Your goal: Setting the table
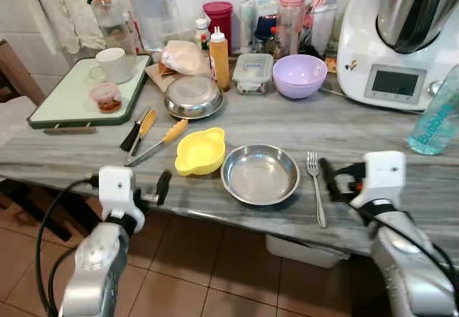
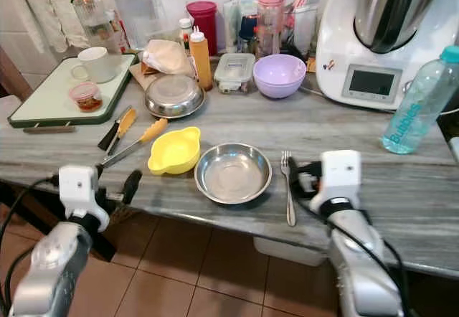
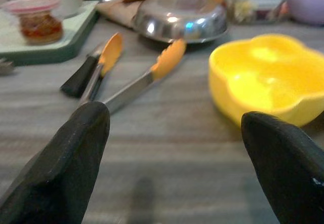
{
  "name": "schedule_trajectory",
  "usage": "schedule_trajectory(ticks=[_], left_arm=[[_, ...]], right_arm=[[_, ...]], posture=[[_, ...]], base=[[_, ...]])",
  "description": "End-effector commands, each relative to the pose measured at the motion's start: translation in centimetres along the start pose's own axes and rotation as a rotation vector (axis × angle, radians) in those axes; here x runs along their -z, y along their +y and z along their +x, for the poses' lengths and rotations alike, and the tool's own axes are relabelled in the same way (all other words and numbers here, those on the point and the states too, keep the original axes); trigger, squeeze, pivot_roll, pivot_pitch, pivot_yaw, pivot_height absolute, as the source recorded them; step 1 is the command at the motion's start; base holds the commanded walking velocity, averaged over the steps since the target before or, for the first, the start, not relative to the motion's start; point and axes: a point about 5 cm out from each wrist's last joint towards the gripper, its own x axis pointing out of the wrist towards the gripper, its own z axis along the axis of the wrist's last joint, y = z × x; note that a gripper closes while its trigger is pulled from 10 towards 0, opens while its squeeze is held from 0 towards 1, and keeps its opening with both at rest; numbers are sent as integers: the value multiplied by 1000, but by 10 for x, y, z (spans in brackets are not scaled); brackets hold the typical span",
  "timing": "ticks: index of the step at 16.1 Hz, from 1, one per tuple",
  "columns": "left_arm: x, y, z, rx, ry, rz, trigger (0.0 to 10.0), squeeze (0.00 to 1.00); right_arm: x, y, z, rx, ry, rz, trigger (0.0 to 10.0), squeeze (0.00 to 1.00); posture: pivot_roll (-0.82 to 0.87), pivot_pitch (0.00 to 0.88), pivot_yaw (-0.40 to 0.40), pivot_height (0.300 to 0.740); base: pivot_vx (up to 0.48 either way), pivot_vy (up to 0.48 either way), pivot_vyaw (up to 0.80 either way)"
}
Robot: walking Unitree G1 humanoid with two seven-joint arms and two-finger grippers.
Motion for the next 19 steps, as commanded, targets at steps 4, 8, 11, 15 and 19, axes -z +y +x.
schedule_trajectory(ticks=[4,8,11,15,19], left_arm=[[10,5,-10,-38,22,54,10000,0],[8,3,-7,-52,20,55,10000,0],[6,3,-5,-55,23,65,10000,0],[6,2,-3,-40,38,54,10000,0],[7,0,-4,-16,55,49,10000,0]], right_arm=[[1,7,-1,-47,-1,2,10000,0],[-3,4,2,-43,-18,-3,10000,0],[-3,7,4,-48,-20,2,10000,0],[-3,10,4,-53,-25,14,10000,0],[-1,9,3,-39,-19,28,10000,0]], posture=[[-33,0,39,740],[-35,0,37,740],[-36,0,39,740],[-37,0,41,740],[-40,0,49,740]], base=[[0,0,-623],[0,0,-294],[0,0,0],[-205,0,0],[-317,0,0]])
